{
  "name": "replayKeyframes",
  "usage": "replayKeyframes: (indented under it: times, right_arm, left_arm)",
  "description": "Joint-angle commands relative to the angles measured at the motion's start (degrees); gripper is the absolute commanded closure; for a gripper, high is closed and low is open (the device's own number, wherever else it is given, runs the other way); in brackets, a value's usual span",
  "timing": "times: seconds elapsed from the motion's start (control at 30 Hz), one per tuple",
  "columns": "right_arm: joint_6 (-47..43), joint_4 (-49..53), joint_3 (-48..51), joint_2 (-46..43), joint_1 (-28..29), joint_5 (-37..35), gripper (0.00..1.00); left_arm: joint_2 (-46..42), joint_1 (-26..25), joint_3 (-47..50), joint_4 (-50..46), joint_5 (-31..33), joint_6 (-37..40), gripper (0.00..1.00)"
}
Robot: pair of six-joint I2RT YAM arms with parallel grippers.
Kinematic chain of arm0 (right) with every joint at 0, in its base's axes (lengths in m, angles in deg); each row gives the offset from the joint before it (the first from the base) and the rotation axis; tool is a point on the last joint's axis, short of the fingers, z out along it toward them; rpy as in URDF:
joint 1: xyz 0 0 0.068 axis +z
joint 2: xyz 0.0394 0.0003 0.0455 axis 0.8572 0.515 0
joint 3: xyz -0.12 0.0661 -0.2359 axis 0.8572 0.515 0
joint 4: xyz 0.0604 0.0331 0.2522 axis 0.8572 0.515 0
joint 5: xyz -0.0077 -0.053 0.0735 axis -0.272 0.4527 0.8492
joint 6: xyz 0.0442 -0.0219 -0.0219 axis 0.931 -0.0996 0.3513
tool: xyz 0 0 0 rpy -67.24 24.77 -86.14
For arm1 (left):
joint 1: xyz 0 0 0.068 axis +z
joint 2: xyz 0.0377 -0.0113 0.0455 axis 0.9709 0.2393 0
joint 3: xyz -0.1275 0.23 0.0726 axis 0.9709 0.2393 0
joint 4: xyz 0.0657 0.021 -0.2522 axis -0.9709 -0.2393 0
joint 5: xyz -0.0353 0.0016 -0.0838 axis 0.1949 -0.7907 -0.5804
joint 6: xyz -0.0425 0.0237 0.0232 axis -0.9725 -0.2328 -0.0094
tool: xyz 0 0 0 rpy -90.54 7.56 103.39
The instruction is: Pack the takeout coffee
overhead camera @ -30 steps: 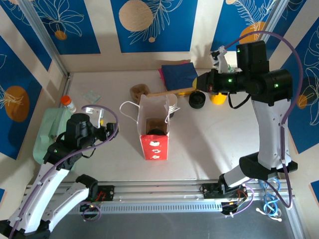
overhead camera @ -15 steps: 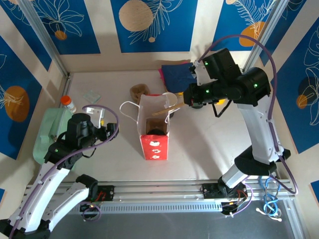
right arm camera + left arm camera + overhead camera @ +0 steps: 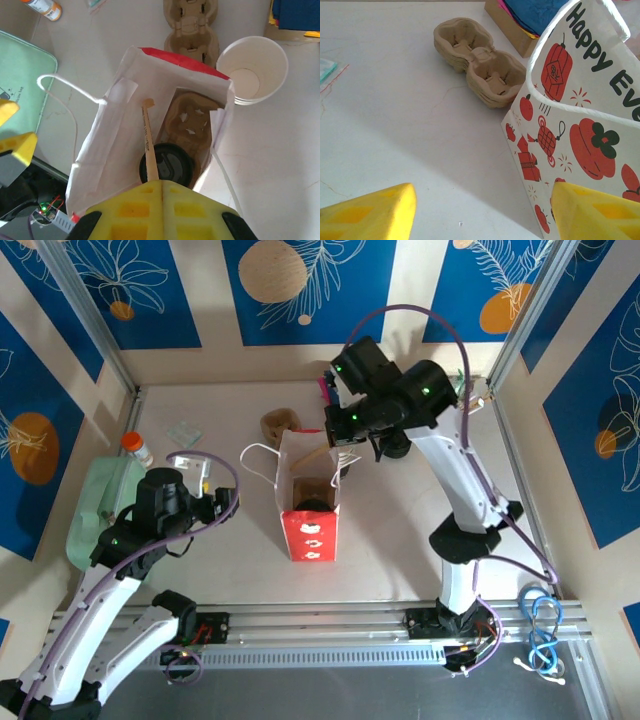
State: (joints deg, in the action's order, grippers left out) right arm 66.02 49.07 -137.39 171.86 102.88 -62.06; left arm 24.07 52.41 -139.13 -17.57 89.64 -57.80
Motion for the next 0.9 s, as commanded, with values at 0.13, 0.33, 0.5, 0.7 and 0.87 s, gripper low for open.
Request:
replayKeyframes:
  times: [0.13, 0.33, 0.5, 0.7, 0.87]
  right_arm:
    - [-1.18, 2.97, -4.03, 5.38, 0.23, 0.45, 1.00]
    - [-1.32, 2.11, -3.87, 7.03, 0.16, 1.10, 0.95]
    - [-0.72, 0.91, -3.49, 7.31, 0.09, 2.39, 0.85]
    - [-1.12, -0.51, -3.22, 6.47, -0.11, 3.13, 0.77]
    - [-2.41, -2.55, -1.08, 3.92, -0.53, 2.64, 0.63]
  left_arm:
    - [-0.48, 0.43, 0.54, 1.15, -0.30, -0.61, 0.29]
    - [-0.54, 0.46, 0.54, 0.97, -0.12, -0.51, 0.29]
    - [-0.15, 0.42, 0.54, 1.06, -0.21, -0.62, 0.29]
    - [-0.46, 0.45, 0.36, 0.73, -0.08, -0.41, 0.29]
    - [-0.63, 0.44, 0.14, 0.54, 0.06, -0.12, 0.29]
